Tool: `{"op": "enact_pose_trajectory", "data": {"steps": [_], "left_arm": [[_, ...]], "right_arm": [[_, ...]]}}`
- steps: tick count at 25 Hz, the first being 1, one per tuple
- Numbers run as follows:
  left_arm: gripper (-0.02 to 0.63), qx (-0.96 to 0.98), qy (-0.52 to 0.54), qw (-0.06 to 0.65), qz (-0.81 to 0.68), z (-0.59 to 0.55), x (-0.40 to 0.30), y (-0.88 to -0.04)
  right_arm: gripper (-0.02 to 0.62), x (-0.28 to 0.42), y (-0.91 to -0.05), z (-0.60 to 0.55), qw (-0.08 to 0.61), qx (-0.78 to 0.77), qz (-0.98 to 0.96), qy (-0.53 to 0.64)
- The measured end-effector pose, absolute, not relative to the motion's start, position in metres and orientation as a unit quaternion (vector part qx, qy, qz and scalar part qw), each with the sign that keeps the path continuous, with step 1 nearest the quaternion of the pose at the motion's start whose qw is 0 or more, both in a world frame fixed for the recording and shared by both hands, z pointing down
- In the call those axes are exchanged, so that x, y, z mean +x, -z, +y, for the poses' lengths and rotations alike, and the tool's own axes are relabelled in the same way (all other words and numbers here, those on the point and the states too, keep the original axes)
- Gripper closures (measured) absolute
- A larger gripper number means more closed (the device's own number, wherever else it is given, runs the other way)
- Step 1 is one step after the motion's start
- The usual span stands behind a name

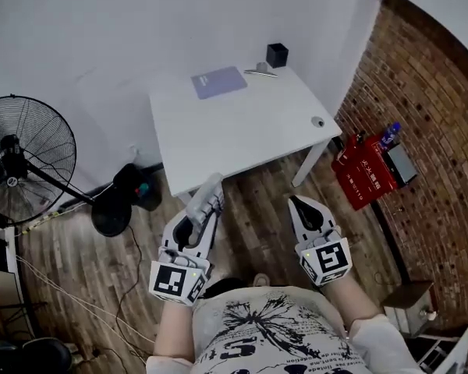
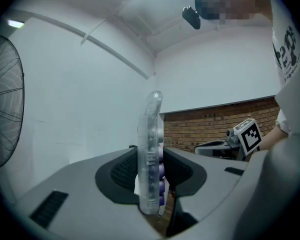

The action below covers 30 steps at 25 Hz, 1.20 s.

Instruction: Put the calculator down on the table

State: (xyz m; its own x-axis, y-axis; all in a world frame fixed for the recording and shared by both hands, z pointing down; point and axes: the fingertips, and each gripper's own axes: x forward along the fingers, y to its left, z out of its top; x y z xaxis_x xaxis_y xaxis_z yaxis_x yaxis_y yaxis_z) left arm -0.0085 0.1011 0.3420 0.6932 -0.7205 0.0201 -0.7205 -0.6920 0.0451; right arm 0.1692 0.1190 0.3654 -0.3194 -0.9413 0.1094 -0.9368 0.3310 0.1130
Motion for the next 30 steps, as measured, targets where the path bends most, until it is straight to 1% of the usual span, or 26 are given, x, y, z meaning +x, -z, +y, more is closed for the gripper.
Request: {"op": "enact_pose_trajectory", "data": {"steps": [9, 18, 24, 30], "left_arm": [[0.463, 0.913, -0.03, 0.047, -0.403, 0.029, 0.03, -0.369], [0.463, 0.91, -0.044, 0.088, -0.403, -0.11, 0.054, -0.402], [0.463, 0.905, -0.069, 0.138, -0.397, -0.197, 0.064, -0.444], [0.463, 0.895, -0.1, 0.169, -0.4, -0.26, 0.063, -0.492]], "right_arm": [[0.58, 0.199, -0.387, 0.032, 0.084, 0.552, -0.83, -0.002], [0.58, 0.211, -0.407, -0.111, 0.106, 0.533, -0.839, -0.016], [0.58, 0.211, -0.436, -0.202, 0.132, 0.519, -0.844, -0.042], [0.58, 0.202, -0.467, -0.27, 0.155, 0.498, -0.851, -0.058]]}}
